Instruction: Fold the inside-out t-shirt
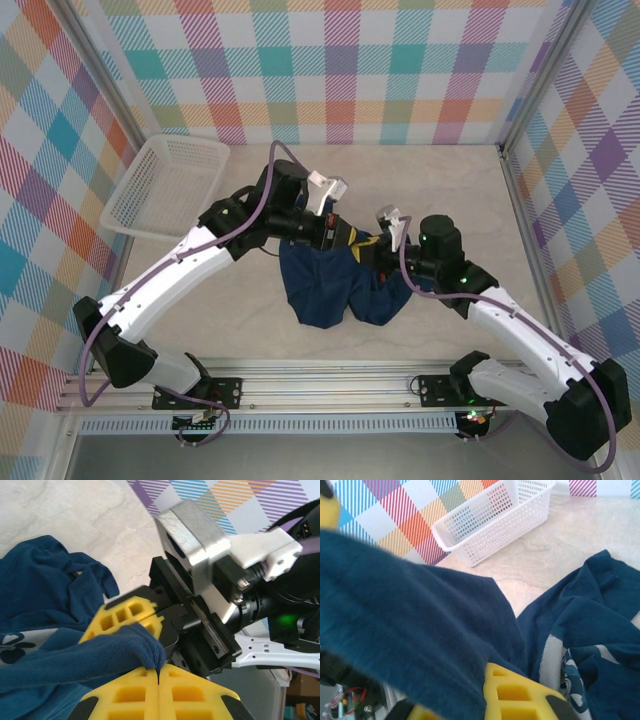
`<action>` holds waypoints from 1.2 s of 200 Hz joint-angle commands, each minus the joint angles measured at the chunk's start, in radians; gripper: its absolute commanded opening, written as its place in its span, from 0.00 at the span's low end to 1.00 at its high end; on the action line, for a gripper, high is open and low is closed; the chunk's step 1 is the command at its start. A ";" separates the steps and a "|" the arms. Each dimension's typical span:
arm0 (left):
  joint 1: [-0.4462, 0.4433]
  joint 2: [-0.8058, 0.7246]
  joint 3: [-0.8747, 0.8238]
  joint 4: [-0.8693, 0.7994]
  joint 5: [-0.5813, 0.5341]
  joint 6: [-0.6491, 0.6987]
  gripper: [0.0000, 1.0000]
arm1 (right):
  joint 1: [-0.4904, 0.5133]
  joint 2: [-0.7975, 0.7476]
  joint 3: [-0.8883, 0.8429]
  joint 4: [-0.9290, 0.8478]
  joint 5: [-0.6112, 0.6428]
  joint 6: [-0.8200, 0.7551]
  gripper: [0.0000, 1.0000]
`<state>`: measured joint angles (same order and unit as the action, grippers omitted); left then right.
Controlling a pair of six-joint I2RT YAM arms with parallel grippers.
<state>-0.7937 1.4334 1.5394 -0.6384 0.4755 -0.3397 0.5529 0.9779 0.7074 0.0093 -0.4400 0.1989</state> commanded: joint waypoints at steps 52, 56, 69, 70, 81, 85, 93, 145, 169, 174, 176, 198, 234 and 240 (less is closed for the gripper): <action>0.002 -0.191 -0.280 0.158 -0.241 0.192 0.45 | -0.088 -0.066 -0.109 0.196 -0.206 0.107 0.00; 0.003 -0.192 -0.293 0.165 -0.261 0.192 0.48 | -0.090 -0.067 -0.109 0.196 -0.211 0.106 0.00; 0.015 -0.175 -0.306 0.160 -0.322 0.162 0.51 | -0.091 -0.079 -0.116 0.197 -0.214 0.100 0.00; 0.017 -0.172 -0.306 0.159 -0.324 0.158 0.51 | -0.092 -0.081 -0.117 0.197 -0.214 0.099 0.00; 0.052 -0.142 -0.297 0.141 -0.340 0.090 0.53 | -0.093 -0.095 -0.121 0.195 -0.212 0.090 0.00; 0.071 -0.127 -0.293 0.136 -0.328 0.066 0.53 | -0.093 -0.097 -0.121 0.192 -0.212 0.086 0.00; 0.105 -0.102 -0.295 0.145 -0.268 0.013 0.54 | -0.093 -0.104 -0.123 0.184 -0.209 0.077 0.00; 0.145 0.037 -0.270 0.279 0.012 -0.158 0.64 | -0.093 -0.096 -0.127 0.169 -0.214 0.053 0.00; 0.140 0.094 -0.240 0.291 0.086 -0.189 0.65 | -0.093 -0.097 -0.129 0.156 -0.210 0.042 0.00; 0.138 0.102 -0.233 0.282 0.085 -0.187 0.65 | -0.093 -0.099 -0.129 0.154 -0.206 0.040 0.00; 0.137 0.103 -0.232 0.278 0.084 -0.186 0.64 | -0.093 -0.099 -0.129 0.154 -0.205 0.039 0.00; 0.129 0.110 -0.241 0.245 0.085 -0.174 0.60 | -0.093 -0.104 -0.128 0.152 -0.194 0.033 0.00; 0.128 0.145 -0.263 0.282 0.151 -0.189 0.40 | -0.093 -0.090 -0.122 0.159 -0.198 0.029 0.00; 0.129 0.148 -0.267 0.303 0.164 -0.199 0.34 | -0.093 -0.091 -0.124 0.156 -0.198 0.028 0.00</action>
<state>-0.6590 1.5547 1.2709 -0.3862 0.5583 -0.5106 0.4641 0.8867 0.5842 0.1379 -0.6220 0.2527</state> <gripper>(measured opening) 0.430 0.053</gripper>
